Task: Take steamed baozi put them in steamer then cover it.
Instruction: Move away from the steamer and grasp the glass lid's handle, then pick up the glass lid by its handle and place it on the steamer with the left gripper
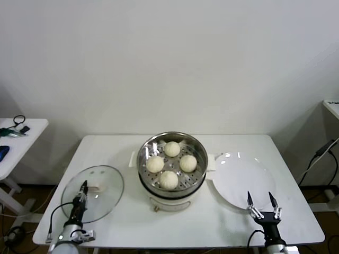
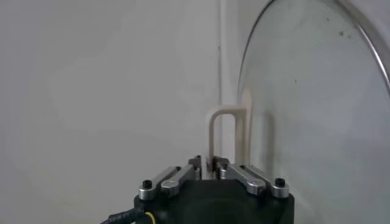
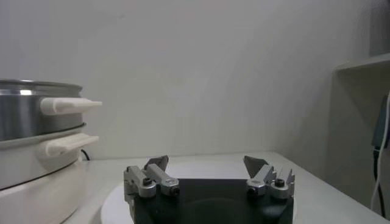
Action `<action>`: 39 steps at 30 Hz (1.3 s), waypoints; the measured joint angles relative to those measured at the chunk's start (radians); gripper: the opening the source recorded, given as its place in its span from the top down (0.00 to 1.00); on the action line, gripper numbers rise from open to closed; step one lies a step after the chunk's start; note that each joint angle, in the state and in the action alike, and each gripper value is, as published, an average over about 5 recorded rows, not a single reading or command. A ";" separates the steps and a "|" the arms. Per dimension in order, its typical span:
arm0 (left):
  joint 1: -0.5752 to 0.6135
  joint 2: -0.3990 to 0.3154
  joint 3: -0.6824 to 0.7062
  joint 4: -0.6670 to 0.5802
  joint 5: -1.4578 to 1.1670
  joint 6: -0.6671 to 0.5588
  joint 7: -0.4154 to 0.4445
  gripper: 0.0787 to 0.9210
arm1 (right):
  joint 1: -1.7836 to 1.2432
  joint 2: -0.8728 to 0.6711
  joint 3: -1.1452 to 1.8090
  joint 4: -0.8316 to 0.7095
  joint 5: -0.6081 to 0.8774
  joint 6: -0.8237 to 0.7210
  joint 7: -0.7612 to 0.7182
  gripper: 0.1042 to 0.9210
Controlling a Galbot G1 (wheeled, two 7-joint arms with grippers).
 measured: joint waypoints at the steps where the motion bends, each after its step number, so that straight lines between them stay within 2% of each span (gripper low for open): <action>1: 0.000 0.001 0.000 0.002 0.001 -0.001 0.000 0.85 | 0.000 0.001 0.000 0.000 0.000 0.000 0.000 0.12; 5: 0.001 0.004 -0.002 0.003 0.000 -0.003 -0.004 0.93 | 0.003 0.003 0.003 0.000 -0.002 0.001 0.003 0.12; 13: 0.020 0.012 -0.014 -0.044 -0.028 -0.001 -0.008 0.94 | 0.008 0.007 0.009 0.005 -0.017 -0.004 0.018 0.12; 21: 0.059 0.055 -0.030 -0.180 -0.092 0.024 0.023 0.94 | 0.013 0.010 0.016 0.000 -0.051 -0.021 0.047 0.12; 28: 0.103 0.127 -0.027 -0.351 -0.191 0.123 0.128 0.94 | 0.016 0.008 0.019 -0.010 -0.069 -0.024 0.066 0.12; 34: 0.107 0.190 -0.005 -0.520 -0.253 0.263 0.261 0.94 | 0.020 0.004 0.017 -0.017 -0.075 -0.024 0.074 0.12; 39: 0.091 0.215 0.036 -0.647 -0.262 0.378 0.355 0.94 | 0.025 0.000 0.016 -0.015 -0.081 -0.032 0.080 0.12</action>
